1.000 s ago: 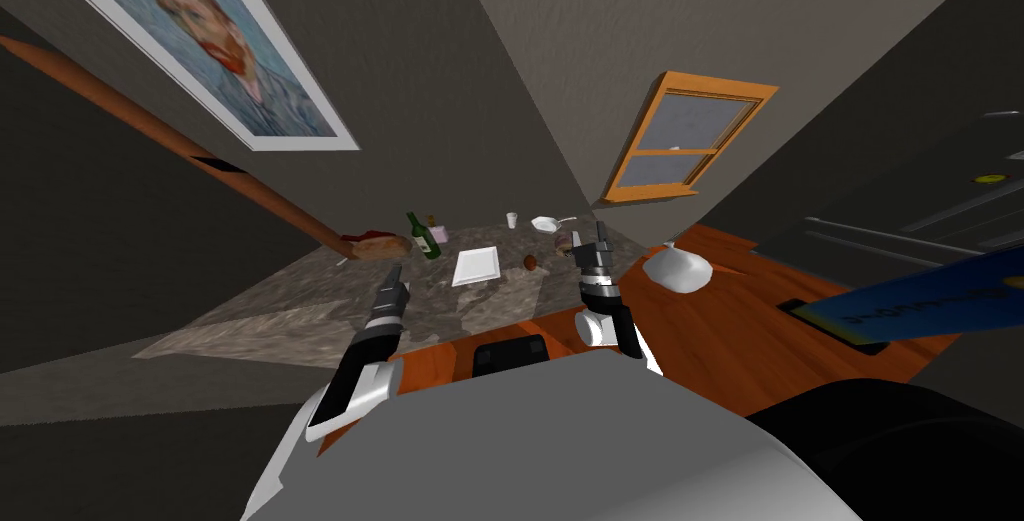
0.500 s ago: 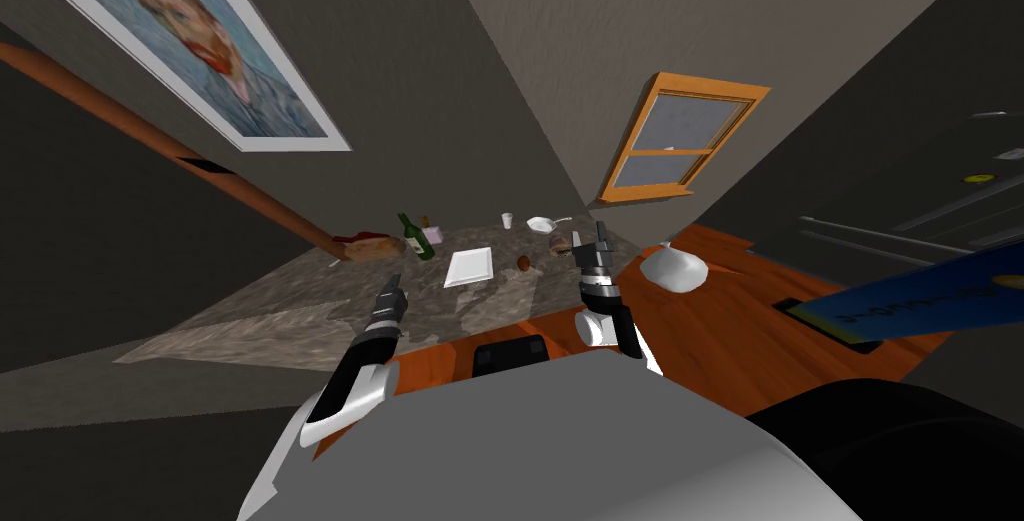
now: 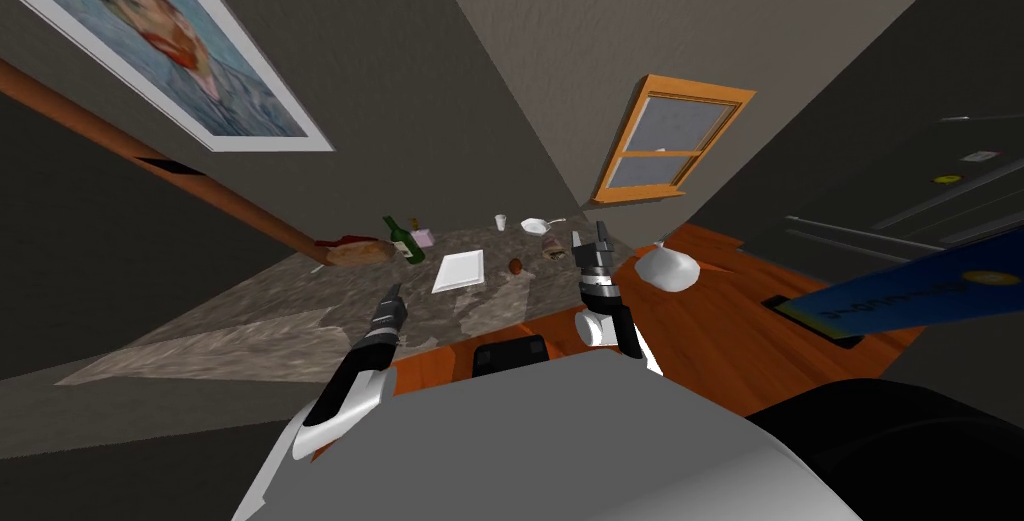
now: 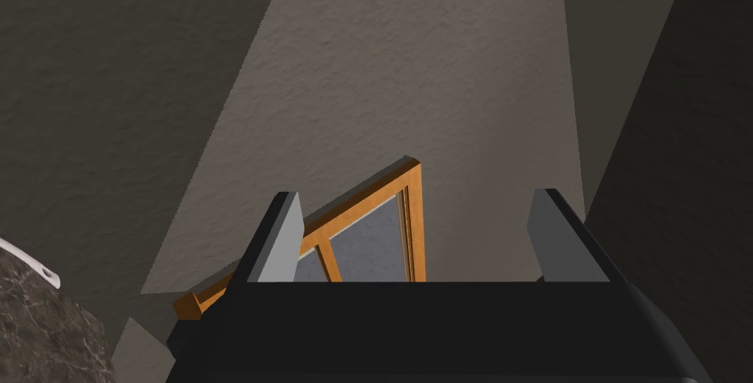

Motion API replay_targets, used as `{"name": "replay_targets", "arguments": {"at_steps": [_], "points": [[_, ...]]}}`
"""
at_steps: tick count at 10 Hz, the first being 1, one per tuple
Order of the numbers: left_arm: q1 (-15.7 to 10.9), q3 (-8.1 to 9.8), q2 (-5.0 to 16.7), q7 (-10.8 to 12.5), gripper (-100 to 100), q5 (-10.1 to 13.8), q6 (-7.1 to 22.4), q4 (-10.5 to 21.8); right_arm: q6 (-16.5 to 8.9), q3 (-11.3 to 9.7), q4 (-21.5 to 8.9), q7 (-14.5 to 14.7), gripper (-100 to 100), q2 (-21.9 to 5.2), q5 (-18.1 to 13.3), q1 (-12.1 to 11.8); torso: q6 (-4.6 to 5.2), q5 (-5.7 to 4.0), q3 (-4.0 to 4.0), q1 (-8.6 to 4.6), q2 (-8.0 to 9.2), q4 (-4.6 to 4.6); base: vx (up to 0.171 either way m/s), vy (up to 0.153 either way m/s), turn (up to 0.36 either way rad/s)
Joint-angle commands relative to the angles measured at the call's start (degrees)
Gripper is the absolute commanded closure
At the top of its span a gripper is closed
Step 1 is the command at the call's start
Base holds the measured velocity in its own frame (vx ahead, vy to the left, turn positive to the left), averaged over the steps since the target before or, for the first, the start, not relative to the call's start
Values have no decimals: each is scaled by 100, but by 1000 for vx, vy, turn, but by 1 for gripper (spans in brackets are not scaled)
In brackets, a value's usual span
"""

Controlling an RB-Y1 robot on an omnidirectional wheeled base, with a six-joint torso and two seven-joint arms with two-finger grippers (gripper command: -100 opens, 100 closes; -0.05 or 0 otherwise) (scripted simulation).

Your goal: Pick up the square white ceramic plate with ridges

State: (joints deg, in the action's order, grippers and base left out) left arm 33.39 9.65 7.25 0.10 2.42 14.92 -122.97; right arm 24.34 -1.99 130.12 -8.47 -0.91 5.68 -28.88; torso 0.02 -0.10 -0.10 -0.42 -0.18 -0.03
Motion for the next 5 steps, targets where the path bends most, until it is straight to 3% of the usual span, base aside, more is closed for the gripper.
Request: {"name": "replay_targets", "arguments": {"at_steps": [1, 5], "points": [[1, 15, -13, 35, -100, 35, 286, 10, 0, 0, 0, 0, 0, 0, 0, 0, 0, 0, 0, 0, 0, 0, 39, -93, -27], [48, 30, -20, 111, -100, 116, 919, 30, 0, 0, 0, 0, 0, 0, 0, 0, -1, 1, -5, 10, -8, -2, 61, -86, -41]]}}
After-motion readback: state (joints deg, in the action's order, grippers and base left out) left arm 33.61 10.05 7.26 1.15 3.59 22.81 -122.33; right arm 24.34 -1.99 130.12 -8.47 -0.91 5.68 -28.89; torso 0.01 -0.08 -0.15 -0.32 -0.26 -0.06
